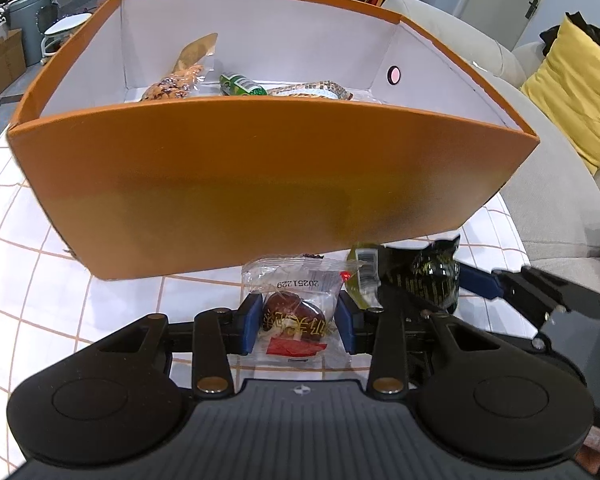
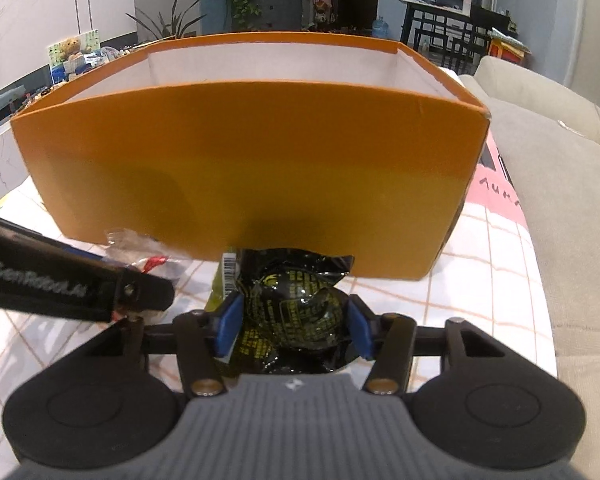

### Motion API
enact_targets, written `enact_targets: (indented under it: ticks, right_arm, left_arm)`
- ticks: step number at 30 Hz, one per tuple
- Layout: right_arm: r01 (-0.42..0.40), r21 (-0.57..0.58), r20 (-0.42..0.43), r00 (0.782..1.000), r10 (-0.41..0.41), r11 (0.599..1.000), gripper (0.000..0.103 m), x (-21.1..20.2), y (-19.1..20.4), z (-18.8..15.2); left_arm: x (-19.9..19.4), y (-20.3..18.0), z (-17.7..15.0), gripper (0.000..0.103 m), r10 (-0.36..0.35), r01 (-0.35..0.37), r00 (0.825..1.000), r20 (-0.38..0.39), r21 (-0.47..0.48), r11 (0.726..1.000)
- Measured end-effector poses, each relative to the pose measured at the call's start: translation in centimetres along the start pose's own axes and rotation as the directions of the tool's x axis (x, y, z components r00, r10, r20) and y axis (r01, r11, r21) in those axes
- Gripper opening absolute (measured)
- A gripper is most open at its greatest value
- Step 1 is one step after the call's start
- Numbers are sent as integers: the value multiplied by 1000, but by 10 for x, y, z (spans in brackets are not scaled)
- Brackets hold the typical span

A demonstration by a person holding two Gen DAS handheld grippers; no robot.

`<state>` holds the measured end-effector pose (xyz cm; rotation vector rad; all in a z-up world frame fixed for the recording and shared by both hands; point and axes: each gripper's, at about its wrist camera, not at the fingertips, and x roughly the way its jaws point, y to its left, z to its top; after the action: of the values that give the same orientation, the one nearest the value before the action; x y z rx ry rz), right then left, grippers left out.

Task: Organize snacks
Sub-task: 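Carry both snacks over the orange box and open both tools to drop them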

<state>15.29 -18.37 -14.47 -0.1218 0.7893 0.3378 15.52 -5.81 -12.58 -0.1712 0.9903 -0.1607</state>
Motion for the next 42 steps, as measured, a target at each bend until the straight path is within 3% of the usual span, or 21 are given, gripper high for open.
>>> enact_targets:
  ticks: [11, 26, 36, 42]
  right_arm:
    - [-5, 114, -21, 1000, 7, 993, 50, -25, 4, 0]
    - [-10, 243, 122, 992, -21, 970, 50, -120, 1, 16]
    - [-44, 223, 264, 964, -16, 974, 49, -151, 9, 66]
    - [-51, 183, 304, 953, -7, 982, 49, -140, 12, 103]
  left_arm:
    - [-21, 3, -6, 42, -24, 24, 999, 26, -14, 1000]
    - [-92, -5, 18, 42, -63, 69, 980, 188, -28, 997]
    - [-126, -5, 61, 42, -42, 32, 957, 286, 42, 999]
    - [-121, -10, 92, 42, -24, -8, 962, 270, 115, 993]
